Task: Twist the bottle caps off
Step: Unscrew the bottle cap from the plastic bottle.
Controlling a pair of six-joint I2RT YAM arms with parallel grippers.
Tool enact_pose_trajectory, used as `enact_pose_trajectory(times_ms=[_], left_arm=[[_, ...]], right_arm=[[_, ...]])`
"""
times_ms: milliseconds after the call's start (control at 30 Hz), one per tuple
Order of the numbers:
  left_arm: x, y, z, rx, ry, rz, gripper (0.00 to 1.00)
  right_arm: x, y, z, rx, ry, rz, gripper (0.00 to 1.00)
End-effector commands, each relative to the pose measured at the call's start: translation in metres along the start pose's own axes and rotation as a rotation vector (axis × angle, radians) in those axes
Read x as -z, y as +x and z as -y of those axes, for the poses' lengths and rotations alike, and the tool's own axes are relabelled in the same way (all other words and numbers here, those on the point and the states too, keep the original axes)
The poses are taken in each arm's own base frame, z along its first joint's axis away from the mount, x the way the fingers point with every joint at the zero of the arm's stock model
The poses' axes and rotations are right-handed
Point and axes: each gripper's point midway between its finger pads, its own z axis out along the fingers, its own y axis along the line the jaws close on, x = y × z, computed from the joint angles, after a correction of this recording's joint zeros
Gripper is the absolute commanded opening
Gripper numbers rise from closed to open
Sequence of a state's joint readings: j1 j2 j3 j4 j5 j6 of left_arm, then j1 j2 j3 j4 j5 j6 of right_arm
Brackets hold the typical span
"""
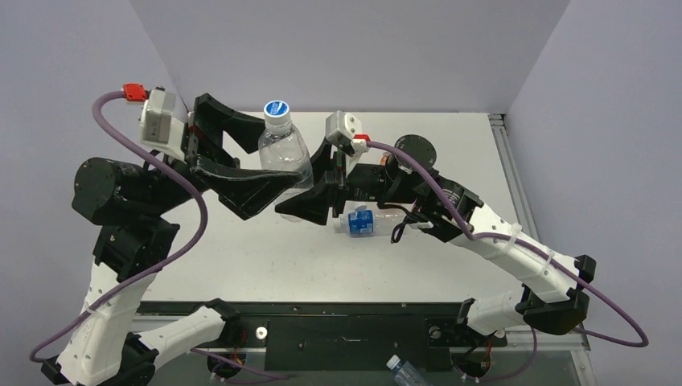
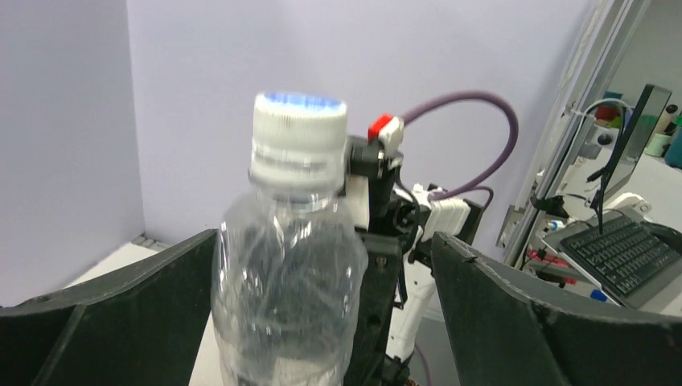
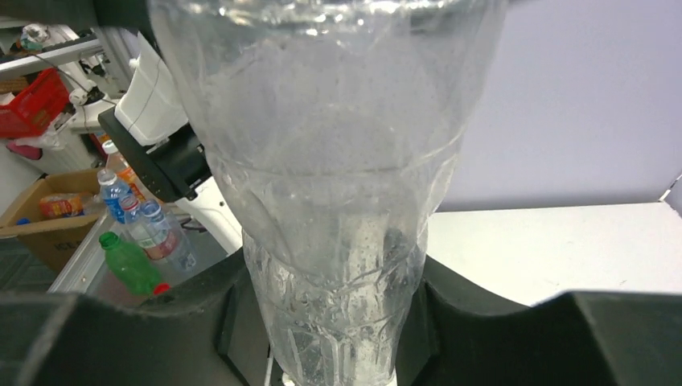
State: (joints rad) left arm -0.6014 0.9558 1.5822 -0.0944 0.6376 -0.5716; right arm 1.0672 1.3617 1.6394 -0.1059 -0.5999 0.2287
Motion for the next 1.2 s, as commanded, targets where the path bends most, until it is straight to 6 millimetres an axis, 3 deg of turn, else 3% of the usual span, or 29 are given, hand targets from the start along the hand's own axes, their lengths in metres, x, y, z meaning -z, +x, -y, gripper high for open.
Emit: enact_pose_trajectory(times_ms=[0, 133, 233, 267, 333, 433, 600, 767, 933, 1000, 1167], left_arm=[[0.006, -0.06, 0.038, -0.095, 0.059, 0.133, 0.97], [0.002, -0.068, 0.041, -0.129, 0.076, 0.121, 0.94], [0.0, -0.07, 0.039, -0.136, 0.082, 0.102, 0.71], [-0.001, -0.068, 0.038, -0.125, 0.089, 0.089, 0.56], [-0.003, -0.064, 0.035, -0.111, 0.104, 0.059, 0.46], [-0.003, -0.049, 0.036, -0.082, 0.149, -0.013, 0.5], [-0.004, -0.036, 0.029, 0.002, 0.156, -0.096, 0.83], [-0.003, -0.03, 0.024, 0.043, 0.157, -0.128, 0.88], [-0.001, -0.022, 0.02, 0.079, 0.161, -0.147, 0.86], [-0.001, -0.023, 0.022, 0.081, 0.173, -0.145, 0.79], [0.001, -0.026, 0.03, 0.073, 0.199, -0.137, 0.49]], right_arm=[[0.013, 0.023, -0.011, -0.016, -0.018, -0.106, 0.05], [0.019, 0.04, -0.02, -0.014, -0.035, -0.199, 0.05], [0.023, 0.041, -0.024, 0.009, -0.036, -0.226, 0.05], [0.025, 0.044, -0.025, 0.005, -0.034, -0.243, 0.04], [0.028, 0.041, -0.024, 0.017, -0.021, -0.246, 0.04], [0.033, 0.035, -0.026, 0.038, -0.016, -0.241, 0.04], [0.041, 0.034, -0.03, 0.062, -0.031, -0.279, 0.03], [0.043, 0.032, -0.032, 0.087, -0.046, -0.293, 0.02], [0.043, 0.024, -0.032, 0.1, -0.044, -0.275, 0.01], [0.041, 0.022, -0.029, 0.087, -0.045, -0.267, 0.0], [0.039, 0.013, -0.017, 0.055, -0.029, -0.224, 0.0]])
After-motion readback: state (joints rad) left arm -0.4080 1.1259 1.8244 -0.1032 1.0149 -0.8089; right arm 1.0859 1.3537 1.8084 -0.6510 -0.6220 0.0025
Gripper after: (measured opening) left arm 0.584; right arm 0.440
